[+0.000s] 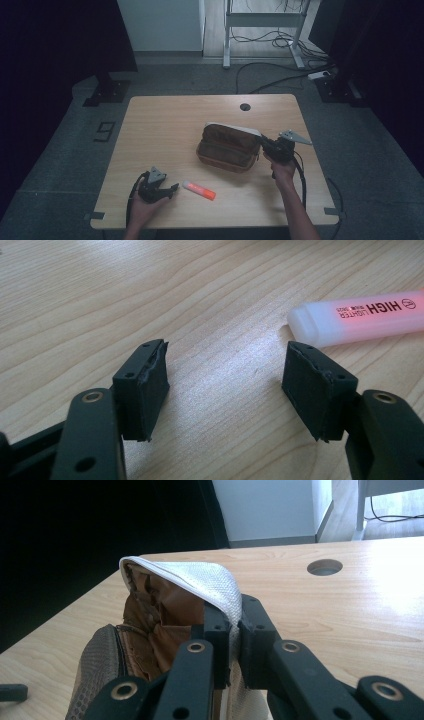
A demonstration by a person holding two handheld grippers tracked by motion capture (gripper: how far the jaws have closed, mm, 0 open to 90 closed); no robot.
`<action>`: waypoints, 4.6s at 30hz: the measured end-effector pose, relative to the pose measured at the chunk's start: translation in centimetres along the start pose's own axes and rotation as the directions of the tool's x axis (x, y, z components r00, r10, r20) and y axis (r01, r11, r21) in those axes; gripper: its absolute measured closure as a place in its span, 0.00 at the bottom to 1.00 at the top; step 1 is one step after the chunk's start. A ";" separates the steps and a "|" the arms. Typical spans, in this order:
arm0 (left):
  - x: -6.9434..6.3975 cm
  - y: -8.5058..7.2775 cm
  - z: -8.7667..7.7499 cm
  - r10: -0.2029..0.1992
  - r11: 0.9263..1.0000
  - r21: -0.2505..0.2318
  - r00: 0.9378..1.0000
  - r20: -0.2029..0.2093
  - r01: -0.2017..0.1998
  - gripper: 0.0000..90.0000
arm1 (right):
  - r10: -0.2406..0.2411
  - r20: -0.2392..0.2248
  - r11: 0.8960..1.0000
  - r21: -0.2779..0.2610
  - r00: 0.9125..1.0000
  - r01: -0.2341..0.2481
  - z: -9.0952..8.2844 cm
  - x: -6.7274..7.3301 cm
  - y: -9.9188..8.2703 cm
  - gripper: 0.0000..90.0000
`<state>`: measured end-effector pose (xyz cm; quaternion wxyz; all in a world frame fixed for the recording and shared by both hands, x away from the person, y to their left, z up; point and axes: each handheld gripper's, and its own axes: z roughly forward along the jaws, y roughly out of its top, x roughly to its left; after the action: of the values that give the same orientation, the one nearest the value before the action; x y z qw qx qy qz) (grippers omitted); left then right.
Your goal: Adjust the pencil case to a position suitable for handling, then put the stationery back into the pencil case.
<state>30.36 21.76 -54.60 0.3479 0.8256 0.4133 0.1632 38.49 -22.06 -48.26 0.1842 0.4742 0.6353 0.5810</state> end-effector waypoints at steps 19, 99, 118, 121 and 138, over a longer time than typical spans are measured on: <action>0.0 0.0 0.0 0.003 1.000 0.000 1.000 -0.003 -0.003 0.38 | -0.095 0.066 0.995 0.045 0.993 0.092 0.0 -0.1 -3.8 0.84; -0.2 0.2 0.3 0.003 1.000 0.003 1.000 0.001 -0.003 0.36 | -0.178 -0.103 0.977 0.097 0.979 0.188 -4.0 6.7 -2.7 0.38; -0.1 0.3 0.3 0.001 1.000 0.002 1.000 0.003 -0.001 0.35 | -0.178 -0.222 0.959 0.180 0.959 0.220 -0.6 10.1 -5.1 0.38; -0.2 0.3 0.3 0.006 1.000 0.004 1.000 0.000 -0.006 0.35 | -0.180 -0.226 0.958 0.180 0.957 0.222 -0.2 10.6 -5.1 0.37; 0.0 0.3 0.3 -0.006 1.000 0.000 1.000 0.013 0.006 0.35 | -0.205 -0.279 0.938 0.219 0.938 0.270 1.6 13.1 -6.1 0.39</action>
<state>30.68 21.54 -54.61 0.3512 0.8252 0.4137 0.1568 31.01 -9.72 -50.12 0.1091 0.3354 0.7755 0.5237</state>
